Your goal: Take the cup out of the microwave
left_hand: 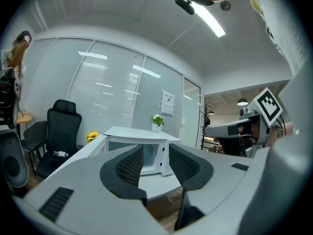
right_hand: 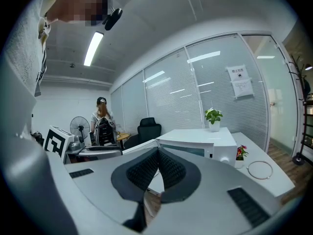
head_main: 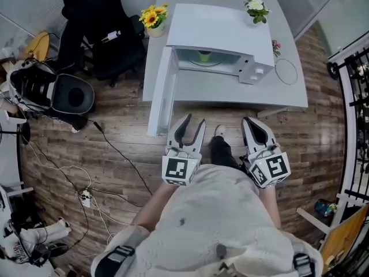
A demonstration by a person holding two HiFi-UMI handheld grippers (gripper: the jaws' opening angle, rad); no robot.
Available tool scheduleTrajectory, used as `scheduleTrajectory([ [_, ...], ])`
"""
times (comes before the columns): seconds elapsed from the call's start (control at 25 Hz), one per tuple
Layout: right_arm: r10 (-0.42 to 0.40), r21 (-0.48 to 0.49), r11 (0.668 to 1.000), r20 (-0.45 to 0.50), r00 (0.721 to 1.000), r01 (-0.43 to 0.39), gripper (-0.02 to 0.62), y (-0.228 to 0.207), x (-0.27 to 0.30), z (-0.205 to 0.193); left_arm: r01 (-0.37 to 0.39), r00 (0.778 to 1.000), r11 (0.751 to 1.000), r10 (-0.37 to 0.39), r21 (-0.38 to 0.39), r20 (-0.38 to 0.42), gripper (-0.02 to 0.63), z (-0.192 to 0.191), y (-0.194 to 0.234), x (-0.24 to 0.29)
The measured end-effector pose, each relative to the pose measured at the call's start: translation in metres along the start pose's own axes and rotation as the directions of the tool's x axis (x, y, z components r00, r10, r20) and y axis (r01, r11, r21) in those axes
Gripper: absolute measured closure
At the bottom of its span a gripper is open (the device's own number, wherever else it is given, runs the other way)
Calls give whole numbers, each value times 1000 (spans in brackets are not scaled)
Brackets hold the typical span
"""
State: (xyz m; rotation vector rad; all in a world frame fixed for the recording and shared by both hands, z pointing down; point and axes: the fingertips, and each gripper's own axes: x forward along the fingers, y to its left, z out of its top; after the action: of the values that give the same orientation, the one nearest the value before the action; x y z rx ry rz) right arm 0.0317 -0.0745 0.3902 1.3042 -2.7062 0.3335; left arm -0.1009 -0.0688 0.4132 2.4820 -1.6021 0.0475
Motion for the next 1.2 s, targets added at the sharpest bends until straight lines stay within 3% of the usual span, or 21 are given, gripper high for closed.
scheduleTrajectory([
  [0.6, 126, 4, 992, -6, 992, -126, 586, -92, 78, 31, -129, 991, 992, 129, -1, -24, 436, 5, 18, 105],
  [1.2, 274, -25, 962, 4, 962, -273, 586, -165, 116, 48, -248, 966, 969, 248, 10, -68, 390, -23, 21, 193],
])
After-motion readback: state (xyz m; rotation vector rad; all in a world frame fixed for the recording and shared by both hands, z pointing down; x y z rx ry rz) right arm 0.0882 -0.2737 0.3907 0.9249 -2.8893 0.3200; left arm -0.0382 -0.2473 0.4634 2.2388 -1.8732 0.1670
